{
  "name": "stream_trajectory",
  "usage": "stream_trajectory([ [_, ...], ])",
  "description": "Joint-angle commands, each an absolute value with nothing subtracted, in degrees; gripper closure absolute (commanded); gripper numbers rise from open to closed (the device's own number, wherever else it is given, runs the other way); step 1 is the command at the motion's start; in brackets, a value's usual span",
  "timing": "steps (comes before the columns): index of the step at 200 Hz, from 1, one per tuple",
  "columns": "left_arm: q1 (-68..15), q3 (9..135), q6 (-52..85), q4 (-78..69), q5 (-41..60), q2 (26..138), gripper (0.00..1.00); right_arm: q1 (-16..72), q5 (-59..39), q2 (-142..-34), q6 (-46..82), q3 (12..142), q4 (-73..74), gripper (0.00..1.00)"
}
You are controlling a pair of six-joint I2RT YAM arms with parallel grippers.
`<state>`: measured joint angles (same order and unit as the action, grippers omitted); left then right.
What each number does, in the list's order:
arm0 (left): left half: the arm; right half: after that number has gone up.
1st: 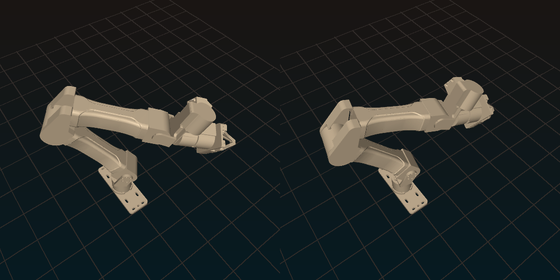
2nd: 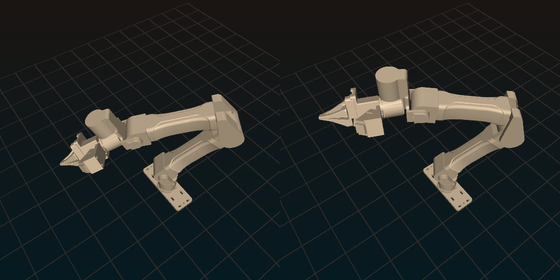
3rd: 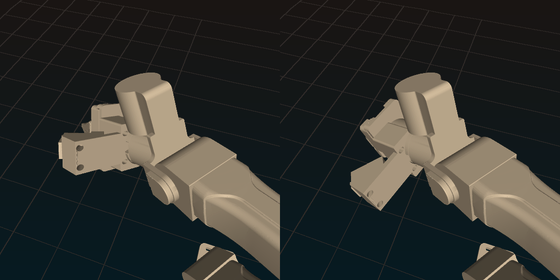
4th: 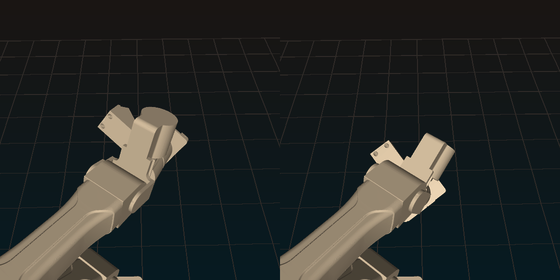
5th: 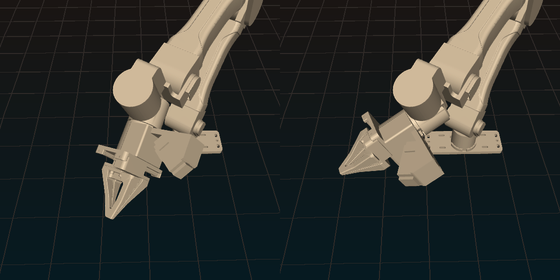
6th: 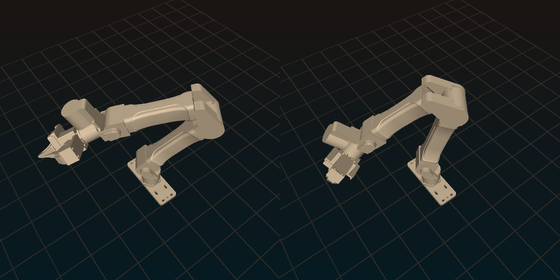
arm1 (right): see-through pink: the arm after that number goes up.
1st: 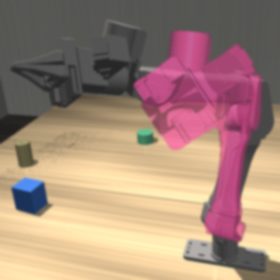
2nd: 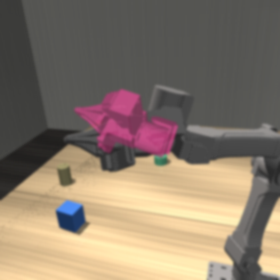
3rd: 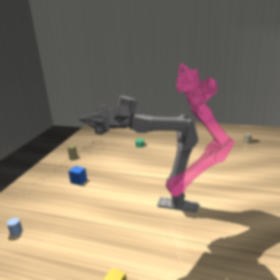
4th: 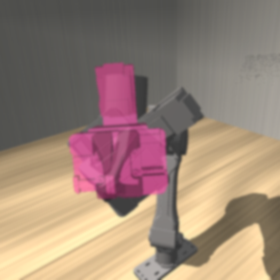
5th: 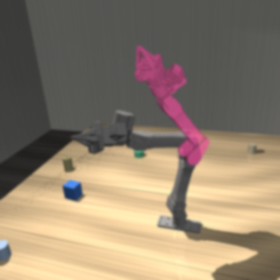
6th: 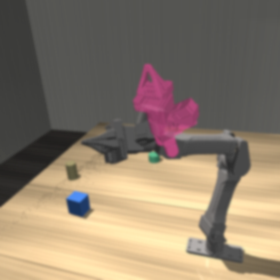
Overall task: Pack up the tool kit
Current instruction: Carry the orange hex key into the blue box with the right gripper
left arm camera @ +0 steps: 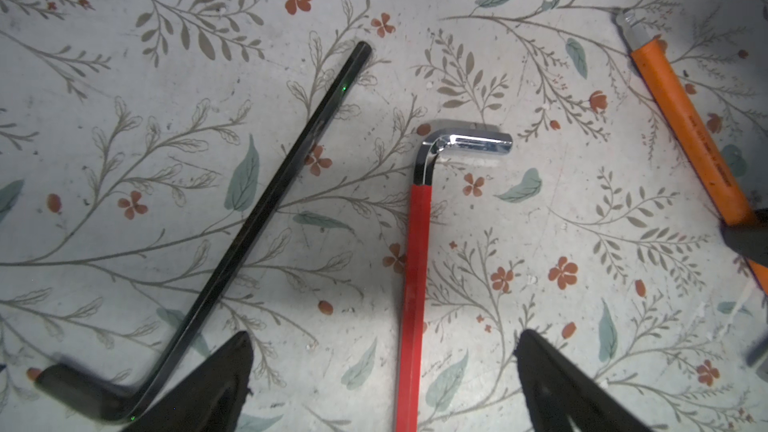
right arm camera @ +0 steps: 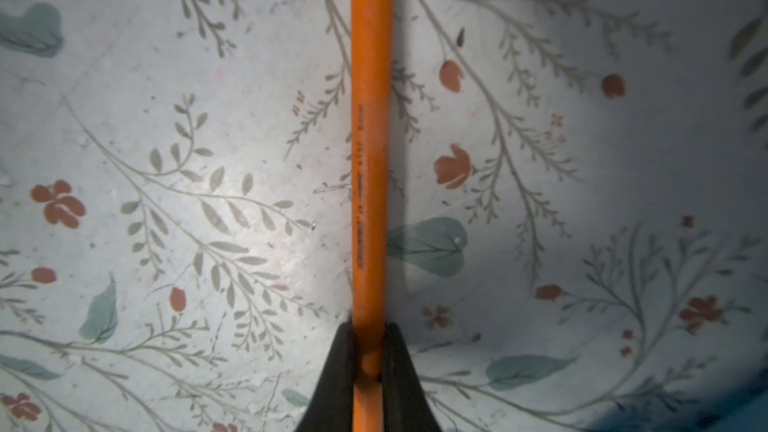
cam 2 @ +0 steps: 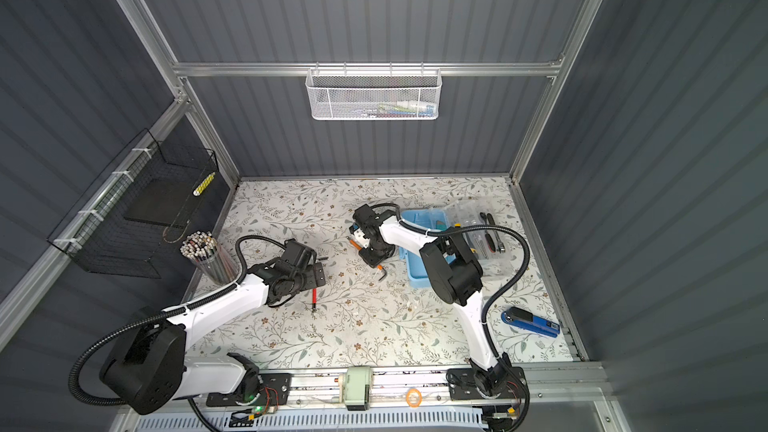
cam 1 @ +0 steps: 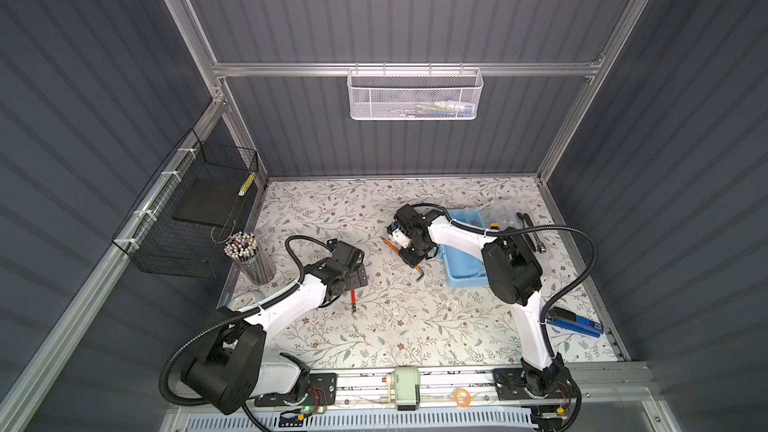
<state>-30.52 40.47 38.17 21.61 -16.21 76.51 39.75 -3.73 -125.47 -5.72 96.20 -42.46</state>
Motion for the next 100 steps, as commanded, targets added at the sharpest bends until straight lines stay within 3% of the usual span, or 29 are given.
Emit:
stream_trajectory([
  [1, -30.0, 40.1, 37.8, 21.9, -15.6, 76.5, 0.0, 39.7, -6.2, -120.0, -2.8, 95.2, -41.8, 0.99],
  [100, -30.0, 41.4, 36.4, 22.8, -14.6, 77.7, 0.0, 35.7, -3.5, -108.0, 2.7, 90.4, -44.8, 1.0],
])
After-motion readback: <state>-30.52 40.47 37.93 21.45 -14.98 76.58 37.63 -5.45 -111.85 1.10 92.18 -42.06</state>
